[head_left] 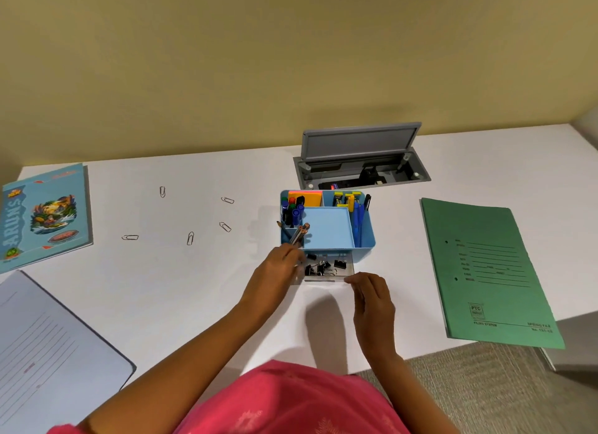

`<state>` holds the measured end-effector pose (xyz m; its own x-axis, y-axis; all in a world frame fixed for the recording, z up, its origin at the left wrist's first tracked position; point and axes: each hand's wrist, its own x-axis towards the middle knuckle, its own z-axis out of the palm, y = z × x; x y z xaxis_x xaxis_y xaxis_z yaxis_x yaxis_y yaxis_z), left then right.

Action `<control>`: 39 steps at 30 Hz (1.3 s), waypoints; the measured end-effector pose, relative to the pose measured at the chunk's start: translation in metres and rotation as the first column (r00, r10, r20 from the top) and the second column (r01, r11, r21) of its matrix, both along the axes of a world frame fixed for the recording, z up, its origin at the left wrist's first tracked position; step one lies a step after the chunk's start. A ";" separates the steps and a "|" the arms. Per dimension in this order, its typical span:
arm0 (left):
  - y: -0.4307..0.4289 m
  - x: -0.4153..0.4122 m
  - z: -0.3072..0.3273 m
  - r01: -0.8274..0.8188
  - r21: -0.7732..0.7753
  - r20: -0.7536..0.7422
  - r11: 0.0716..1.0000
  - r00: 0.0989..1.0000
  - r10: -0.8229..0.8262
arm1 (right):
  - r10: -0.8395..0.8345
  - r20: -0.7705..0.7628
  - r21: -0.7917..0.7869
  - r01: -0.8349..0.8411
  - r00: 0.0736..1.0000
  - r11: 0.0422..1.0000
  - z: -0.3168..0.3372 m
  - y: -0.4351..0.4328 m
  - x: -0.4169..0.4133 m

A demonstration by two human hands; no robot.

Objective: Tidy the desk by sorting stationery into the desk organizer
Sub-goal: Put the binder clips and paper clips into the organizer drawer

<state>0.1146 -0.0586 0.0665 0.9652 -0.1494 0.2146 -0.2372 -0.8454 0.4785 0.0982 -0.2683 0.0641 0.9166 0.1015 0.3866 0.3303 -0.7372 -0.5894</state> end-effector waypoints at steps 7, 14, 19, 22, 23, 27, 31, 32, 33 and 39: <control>0.052 -0.058 -0.030 -0.270 0.002 -0.175 0.963 0.948 0.266 | 0.444 -0.165 -0.147 -0.467 0.881 0.872 -0.018 0.047 0.007; 0.070 -0.095 -0.055 -0.294 0.160 -0.268 0.942 0.906 0.328 | 0.561 -0.341 -0.237 -0.647 0.754 0.725 -0.064 0.093 0.016; 0.078 -0.110 -0.075 -0.232 0.183 -0.383 0.955 0.878 0.286 | 0.535 -0.376 -0.423 -0.654 0.756 0.627 -0.069 0.103 0.016; 0.077 -0.112 -0.079 -0.203 0.195 -0.401 0.960 0.877 0.267 | 0.486 -0.345 -0.483 -0.595 0.803 0.642 -0.067 0.101 0.015; 0.076 -0.113 -0.081 -0.196 0.203 -0.405 0.959 0.875 0.265 | 0.488 -0.312 -0.478 -0.578 0.815 0.661 -0.066 0.099 0.015; 0.075 -0.112 -0.083 -0.198 0.214 -0.420 0.957 0.865 0.273 | 0.581 -0.136 -0.350 -0.587 0.803 0.730 -0.050 0.090 0.012; 0.074 -0.112 -0.081 -0.203 0.223 -0.425 0.954 0.860 0.282 | 0.531 -0.018 -0.297 -0.512 0.847 0.806 -0.011 0.072 0.012; 0.073 -0.112 -0.080 -0.209 0.225 -0.424 0.952 0.858 0.289 | 0.491 -0.006 -0.278 -0.473 0.871 0.836 -0.003 0.066 0.015; 0.071 -0.112 -0.080 -0.216 0.231 -0.425 0.949 0.855 0.298 | 0.441 0.005 -0.267 -0.424 0.897 0.865 0.003 0.059 0.019; 0.064 -0.100 -0.069 -0.337 0.143 -0.405 0.931 0.838 0.366 | 0.252 -0.020 -0.201 -0.251 0.968 0.947 -0.011 0.025 0.036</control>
<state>0.0147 0.0054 -0.0023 0.9512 0.2175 -0.2188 0.2916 -0.8656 0.4072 0.1338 -0.2435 0.0529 0.8490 0.4044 0.3401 0.5233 -0.7325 -0.4354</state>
